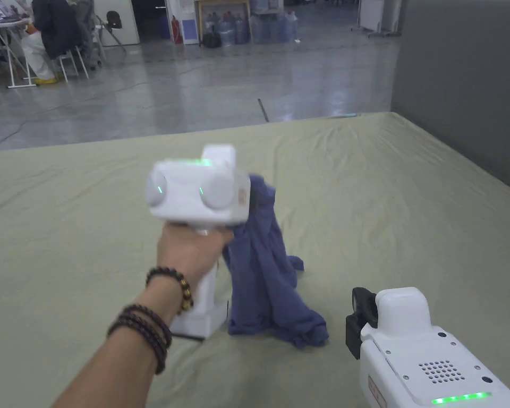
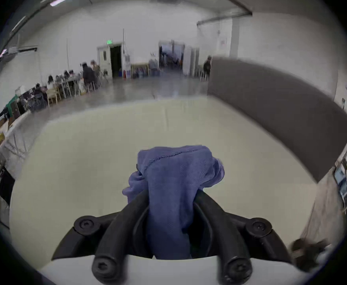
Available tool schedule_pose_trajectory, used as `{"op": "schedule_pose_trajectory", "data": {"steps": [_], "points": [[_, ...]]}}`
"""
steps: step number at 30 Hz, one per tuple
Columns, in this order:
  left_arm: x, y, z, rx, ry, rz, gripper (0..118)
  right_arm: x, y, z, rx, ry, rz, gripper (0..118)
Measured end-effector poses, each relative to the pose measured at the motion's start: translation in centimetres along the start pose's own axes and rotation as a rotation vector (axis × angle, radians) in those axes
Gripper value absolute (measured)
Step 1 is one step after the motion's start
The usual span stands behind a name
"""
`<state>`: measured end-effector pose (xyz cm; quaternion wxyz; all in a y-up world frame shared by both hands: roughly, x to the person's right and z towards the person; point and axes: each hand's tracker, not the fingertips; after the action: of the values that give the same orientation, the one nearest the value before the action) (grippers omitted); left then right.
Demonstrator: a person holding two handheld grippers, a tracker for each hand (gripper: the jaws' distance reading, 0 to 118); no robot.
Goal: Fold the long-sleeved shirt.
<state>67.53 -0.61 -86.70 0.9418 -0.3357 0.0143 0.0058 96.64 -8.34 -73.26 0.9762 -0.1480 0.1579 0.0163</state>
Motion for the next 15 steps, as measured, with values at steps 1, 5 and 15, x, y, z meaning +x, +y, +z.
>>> {"op": "schedule_pose_trajectory", "data": {"steps": [1,5,15], "points": [[-0.1,-2.0,-2.4,-0.059,0.033,-0.010,11,0.2,-0.2,0.0,-0.007,-0.005,-0.004,2],[-1.4,-7.4,-7.1,-0.191,0.044,0.100,13,0.8,-0.5,0.1,-0.023,-0.016,-0.002,2],[-7.0,-9.8,5.3,0.126,0.054,0.167,118,0.4,1.0,-0.2,-0.018,0.001,0.003,2]]}}
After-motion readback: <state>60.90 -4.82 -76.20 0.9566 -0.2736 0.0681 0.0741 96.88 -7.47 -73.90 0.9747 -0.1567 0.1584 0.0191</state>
